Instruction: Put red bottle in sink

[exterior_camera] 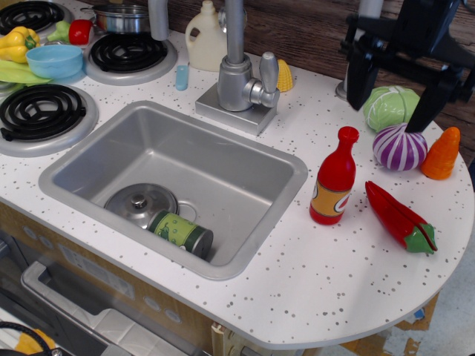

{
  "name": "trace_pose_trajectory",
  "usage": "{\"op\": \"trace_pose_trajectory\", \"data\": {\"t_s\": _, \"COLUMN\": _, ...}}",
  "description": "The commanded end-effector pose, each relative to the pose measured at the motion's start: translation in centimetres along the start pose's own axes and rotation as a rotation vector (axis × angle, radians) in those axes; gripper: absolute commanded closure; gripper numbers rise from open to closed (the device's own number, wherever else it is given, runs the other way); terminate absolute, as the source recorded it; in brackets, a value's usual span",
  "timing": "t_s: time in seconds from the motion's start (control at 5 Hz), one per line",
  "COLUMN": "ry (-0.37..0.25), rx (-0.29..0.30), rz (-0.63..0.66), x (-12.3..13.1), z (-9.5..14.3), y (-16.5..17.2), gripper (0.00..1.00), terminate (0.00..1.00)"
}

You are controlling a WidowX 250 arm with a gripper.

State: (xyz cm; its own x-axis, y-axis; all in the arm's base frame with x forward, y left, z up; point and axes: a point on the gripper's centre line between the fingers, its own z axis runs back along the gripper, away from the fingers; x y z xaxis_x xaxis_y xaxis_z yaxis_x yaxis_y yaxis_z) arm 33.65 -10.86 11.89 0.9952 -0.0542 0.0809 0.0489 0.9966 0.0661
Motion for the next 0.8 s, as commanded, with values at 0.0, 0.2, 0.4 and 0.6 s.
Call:
{"op": "trace_pose_trajectory", "data": {"t_s": 0.0, "ry": -0.063, "rx": -0.02, "rz": -0.006, "x": 0.5, "z": -0.6, "y": 1.8, "gripper": 0.0, "terminate": 0.0}}
{"op": "trace_pose_trajectory", "data": {"t_s": 0.2, "ry": -0.06, "rx": -0.021, "rz": 0.007, "x": -0.3, "z": -1.4, "y": 2.2, "gripper": 0.0, "terminate": 0.0}}
{"op": "trace_pose_trajectory", "data": {"t_s": 0.4, "ry": -0.085, "rx": -0.054, "rz": 0.006, "x": -0.9, "z": -2.5, "y": 2.7, "gripper": 0.0, "terminate": 0.0}}
{"op": "trace_pose_trajectory", "data": {"t_s": 0.6, "ry": -0.085, "rx": -0.058, "rz": 0.01, "x": -1.1, "z": -2.9, "y": 2.7, "gripper": 1.0, "terminate": 0.0}}
